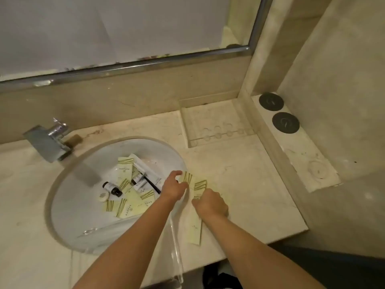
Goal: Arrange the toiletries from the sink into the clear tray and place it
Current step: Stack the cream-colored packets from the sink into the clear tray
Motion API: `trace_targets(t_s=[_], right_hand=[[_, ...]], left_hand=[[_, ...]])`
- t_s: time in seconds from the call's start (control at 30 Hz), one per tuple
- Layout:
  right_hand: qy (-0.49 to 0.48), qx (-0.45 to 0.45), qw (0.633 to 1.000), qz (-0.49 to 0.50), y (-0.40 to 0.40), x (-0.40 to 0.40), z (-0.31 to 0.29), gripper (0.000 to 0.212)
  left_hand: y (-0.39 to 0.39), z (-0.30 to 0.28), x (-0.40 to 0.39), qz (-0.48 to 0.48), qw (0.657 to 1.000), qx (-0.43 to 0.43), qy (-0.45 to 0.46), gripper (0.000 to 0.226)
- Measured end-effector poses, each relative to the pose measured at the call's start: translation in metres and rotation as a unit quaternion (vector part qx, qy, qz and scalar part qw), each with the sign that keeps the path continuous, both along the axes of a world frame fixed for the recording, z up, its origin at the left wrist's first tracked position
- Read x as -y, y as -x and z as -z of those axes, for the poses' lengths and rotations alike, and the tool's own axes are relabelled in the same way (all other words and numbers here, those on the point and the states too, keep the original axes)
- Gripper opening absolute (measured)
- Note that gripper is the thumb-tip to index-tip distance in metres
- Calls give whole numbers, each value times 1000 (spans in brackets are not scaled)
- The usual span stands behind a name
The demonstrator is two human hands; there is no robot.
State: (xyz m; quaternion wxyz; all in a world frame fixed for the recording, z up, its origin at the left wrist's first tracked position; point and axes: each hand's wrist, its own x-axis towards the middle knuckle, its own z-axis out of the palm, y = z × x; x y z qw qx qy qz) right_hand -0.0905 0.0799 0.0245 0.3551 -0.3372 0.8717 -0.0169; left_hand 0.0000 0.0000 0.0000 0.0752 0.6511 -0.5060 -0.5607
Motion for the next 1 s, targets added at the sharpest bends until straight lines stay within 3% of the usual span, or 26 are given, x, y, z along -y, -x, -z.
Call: trace_targets(t_s=[0.13,0.27,0.43,0.53,0.67,0.8,0.9,1.0], right_hand=[[35,45,998,37,20,14,0,33],[80,116,988,63,41,23,9,32],[135,168,975,55,54,20,17,9],[180,161,969,44,55,21,8,25],[224,143,964,-23,47,35,-10,40],[199,194,956,-92,25,55,-29,29],[190,212,945,-163,-6,64,-43,24],[176,219,933,-227,-45,65,-49,28]], left_hand=[[11,8,5,-21,999,36,18,60],[20,7,10,-57,997,44,25,46],[17,0,14,-69,998,-4,4,19],[4,-13,22,-119,991,-60,-33,21],[-28,-36,34,-186,969,-142,-81,14],[-77,-56,41,-201,958,-187,-83,26],[-117,-66,32,-202,961,-175,-74,25],[-154,-71,15,-195,974,-109,-29,23]])
